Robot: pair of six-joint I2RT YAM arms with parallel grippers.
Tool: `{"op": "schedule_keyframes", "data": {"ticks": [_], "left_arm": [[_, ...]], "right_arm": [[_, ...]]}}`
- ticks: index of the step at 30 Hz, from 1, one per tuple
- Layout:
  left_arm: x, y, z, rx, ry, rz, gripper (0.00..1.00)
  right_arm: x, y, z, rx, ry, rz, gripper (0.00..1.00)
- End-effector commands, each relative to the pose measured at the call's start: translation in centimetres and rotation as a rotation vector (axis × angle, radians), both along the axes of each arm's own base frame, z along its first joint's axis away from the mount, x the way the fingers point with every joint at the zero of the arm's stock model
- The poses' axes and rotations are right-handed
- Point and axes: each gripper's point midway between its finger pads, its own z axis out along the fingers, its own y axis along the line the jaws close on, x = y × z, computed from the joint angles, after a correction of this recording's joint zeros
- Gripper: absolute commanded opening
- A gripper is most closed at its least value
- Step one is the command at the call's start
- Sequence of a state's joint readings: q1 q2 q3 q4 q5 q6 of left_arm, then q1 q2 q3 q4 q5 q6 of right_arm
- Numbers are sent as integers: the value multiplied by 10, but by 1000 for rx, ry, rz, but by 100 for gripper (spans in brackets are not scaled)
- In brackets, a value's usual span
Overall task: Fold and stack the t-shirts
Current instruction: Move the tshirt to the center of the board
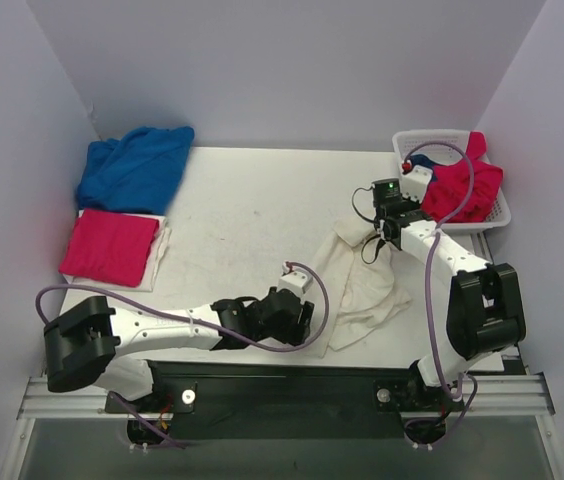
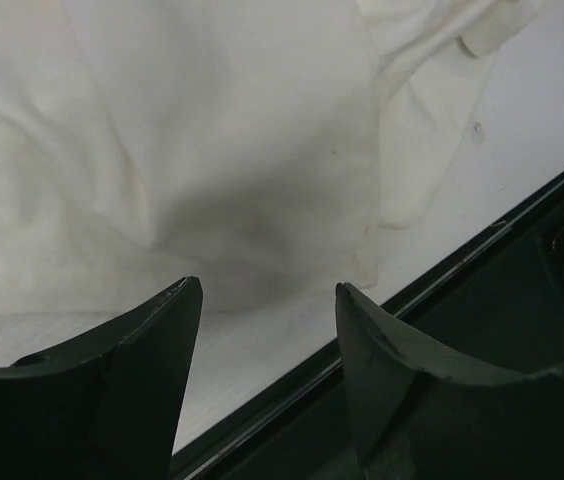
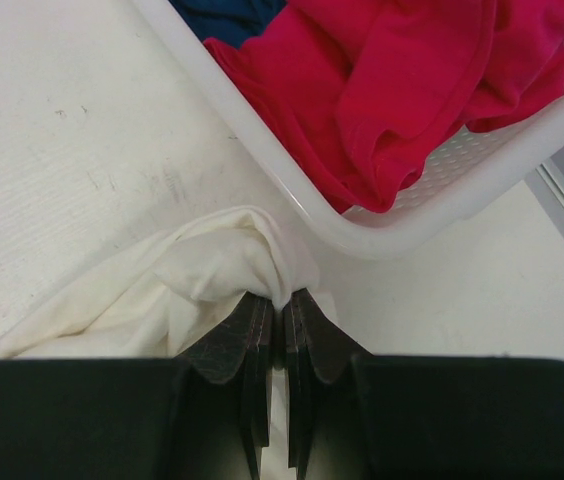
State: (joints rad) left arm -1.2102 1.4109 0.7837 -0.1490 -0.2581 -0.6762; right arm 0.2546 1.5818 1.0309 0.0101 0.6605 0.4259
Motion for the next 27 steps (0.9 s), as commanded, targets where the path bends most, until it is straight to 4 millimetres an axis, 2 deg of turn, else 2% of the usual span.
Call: {"op": "schedule_keyframes", "data": {"ticks": [1, 5, 10, 15, 19, 22, 27], "left_arm": [[-5, -18, 17, -9, -43, -23, 67], [-28, -32, 14, -6, -27, -163, 71], [-42, -45, 3, 9, -28, -300, 71], [-41, -72, -6, 77, -22, -403, 69], [-41, -84, -14, 92, -11, -424, 68], [-38, -85, -19, 118, -7, -415, 68], [-37, -72, -35, 200, 45, -354, 66]], "right_arm": [[-3, -4, 4, 30, -19, -41, 0], [-5, -9, 3, 38, -12, -61, 0], [-10, -19, 2, 48, -17, -97, 0], [-14, -25, -1, 58, -11, -116, 0], [-17, -33, -4, 64, -4, -136, 0], [-20, -36, -5, 67, 0, -142, 0], [-24, -43, -5, 81, -10, -166, 0]]}}
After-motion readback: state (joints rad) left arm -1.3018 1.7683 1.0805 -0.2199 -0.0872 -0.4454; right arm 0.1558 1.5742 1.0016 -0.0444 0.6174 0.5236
